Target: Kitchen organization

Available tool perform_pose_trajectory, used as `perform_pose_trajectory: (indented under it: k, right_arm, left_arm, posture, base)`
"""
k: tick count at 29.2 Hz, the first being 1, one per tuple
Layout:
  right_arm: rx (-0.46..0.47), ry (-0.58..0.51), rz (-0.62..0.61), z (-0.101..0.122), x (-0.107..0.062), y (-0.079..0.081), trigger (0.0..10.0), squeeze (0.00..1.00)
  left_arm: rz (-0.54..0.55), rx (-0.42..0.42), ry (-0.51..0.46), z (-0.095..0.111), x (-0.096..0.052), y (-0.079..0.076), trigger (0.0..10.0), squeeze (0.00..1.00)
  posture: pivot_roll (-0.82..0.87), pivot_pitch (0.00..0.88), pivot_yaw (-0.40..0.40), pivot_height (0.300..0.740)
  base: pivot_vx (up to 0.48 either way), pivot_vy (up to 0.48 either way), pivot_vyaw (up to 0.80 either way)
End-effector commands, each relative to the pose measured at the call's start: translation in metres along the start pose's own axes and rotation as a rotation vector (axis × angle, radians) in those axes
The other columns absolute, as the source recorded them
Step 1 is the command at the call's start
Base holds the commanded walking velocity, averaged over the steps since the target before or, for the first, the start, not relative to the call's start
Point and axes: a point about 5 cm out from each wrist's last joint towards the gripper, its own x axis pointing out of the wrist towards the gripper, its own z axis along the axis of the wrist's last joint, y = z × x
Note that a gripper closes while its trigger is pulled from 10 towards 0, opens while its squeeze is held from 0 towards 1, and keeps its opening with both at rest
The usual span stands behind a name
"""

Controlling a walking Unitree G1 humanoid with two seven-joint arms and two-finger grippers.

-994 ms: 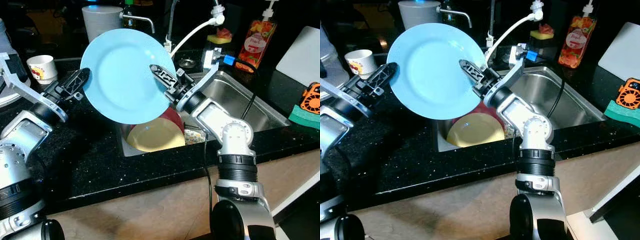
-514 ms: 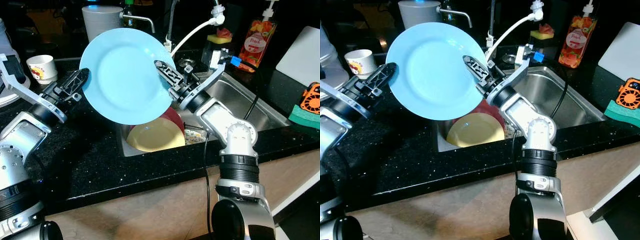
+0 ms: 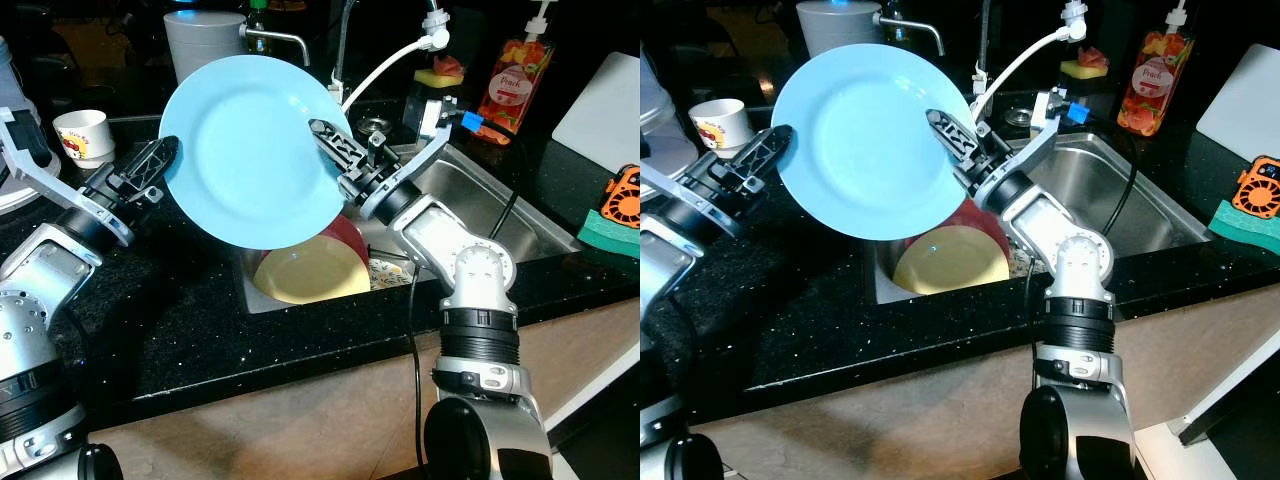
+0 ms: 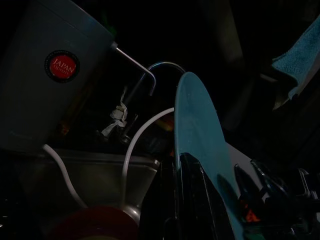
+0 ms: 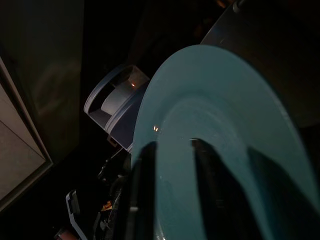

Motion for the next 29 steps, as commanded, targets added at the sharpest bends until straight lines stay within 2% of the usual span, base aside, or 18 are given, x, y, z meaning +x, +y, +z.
perform_pose_trajectory:
  k: [1, 4, 5, 12, 14, 15, 20, 21, 23, 25, 26, 27, 28, 29]
  right_arm:
    - [0.013, -0.004, 0.031, 0.001, 0.005, 0.006, 10.0, 1.0]
    - [0.013, -0.011, 0.026, 0.002, 0.005, 0.006, 10.0, 1.0]
    - [0.017, -0.016, 0.023, 0.003, 0.005, 0.006, 10.0, 0.0]
    - [0.014, -0.032, 0.005, 0.007, 0.004, 0.003, 10.0, 0.0]
    - [0.006, -0.068, 0.001, 0.015, 0.002, 0.002, 10.0, 0.0]
    - [0.002, -0.127, 0.004, 0.029, 0.0, 0.002, 10.0, 0.0]
    - [-0.064, -0.212, -0.034, 0.054, -0.004, -0.002, 10.0, 0.0]
    - [-0.089, -0.22, -0.046, 0.058, -0.006, -0.004, 10.0, 1.0]
    - [-0.108, -0.22, -0.052, 0.06, -0.007, -0.005, 10.0, 1.0]
    - [-0.253, -0.159, -0.12, 0.056, -0.009, -0.011, 10.0, 1.0]
    - [-0.309, -0.113, -0.149, 0.05, -0.009, -0.015, 10.0, 0.75]
    - [-0.309, -0.113, -0.149, 0.05, -0.009, -0.015, 10.0, 0.75]
    - [-0.347, -0.069, -0.167, 0.043, -0.009, -0.019, 10.0, 0.54]
    - [-0.347, -0.069, -0.167, 0.043, -0.009, -0.019, 10.0, 0.54]
  left_arm:
    - [-0.015, 0.015, 0.014, 0.001, -0.001, -0.003, 0.0, 0.0]
    - [-0.021, 0.015, 0.016, 0.001, -0.001, -0.003, 0.0, 0.0]
    - [-0.022, 0.015, 0.016, 0.001, -0.001, -0.004, 0.0, 0.0]
    - [-0.026, 0.017, -0.003, 0.004, -0.001, -0.004, 0.0, 0.0]
    - [0.003, 0.028, -0.042, 0.01, -0.002, -0.001, 0.0, 0.0]
    - [0.018, 0.035, -0.069, 0.014, -0.002, 0.001, 0.0, 0.0]
    - [0.016, 0.035, -0.08, 0.018, -0.004, 0.001, 0.0, 0.0]
    - [0.014, 0.035, -0.079, 0.018, -0.004, 0.0, 0.0, 0.0]
    - [0.012, 0.035, -0.078, 0.018, -0.004, 0.0, 0.0, 0.0]
    - [-0.002, 0.025, -0.073, 0.017, -0.005, -0.002, 0.0, 0.0]
    - [-0.013, 0.016, -0.07, 0.016, -0.005, -0.003, 0.0, 0.0]
    - [-0.013, 0.016, -0.07, 0.016, -0.005, -0.003, 0.0, 0.0]
    - [-0.024, 0.01, -0.067, 0.016, -0.004, -0.004, 0.0, 0.0]
    - [-0.024, 0.01, -0.067, 0.016, -0.004, -0.004, 0.0, 0.0]
  posture:
    - [0.04, 0.099, 0.015, 0.74]
    - [0.04, 0.099, 0.015, 0.74]
    - [0.04, 0.101, 0.014, 0.74]
    - [0.04, 0.103, 0.012, 0.74]
    - [0.04, 0.104, 0.011, 0.74]
    - [0.04, 0.104, 0.011, 0.74]
    - [0.04, 0.106, 0.008, 0.74]
    - [0.04, 0.106, 0.006, 0.74]
    - [0.04, 0.106, 0.006, 0.74]
    - [0.04, 0.108, 0.008, 0.74]
    - [0.03, 0.108, 0.008, 0.74]
    - [0.03, 0.108, 0.008, 0.74]
    - [0.03, 0.108, 0.008, 0.74]
    - [0.03, 0.108, 0.008, 0.74]
  base:
    - [0.0, 0.0, 0.0]
    - [0.0, 0.0, 0.0]
    - [0.0, 0.0, 0.0]
    - [0.0, 0.0, 0.0]
    - [0.0, 0.0, 0.0]
    - [0.0, 0.0, 0.0]
    - [0.0, 0.0, 0.0]
    - [0.0, 0.0, 0.0]
    - [0.0, 0.0, 0.0]
    - [0.0, 0.0, 0.0]
    - [0.0, 0.0, 0.0]
    - [0.0, 0.0, 0.0]
    - [0.0, 0.0, 0.0]
    - [0.0, 0.0, 0.0]
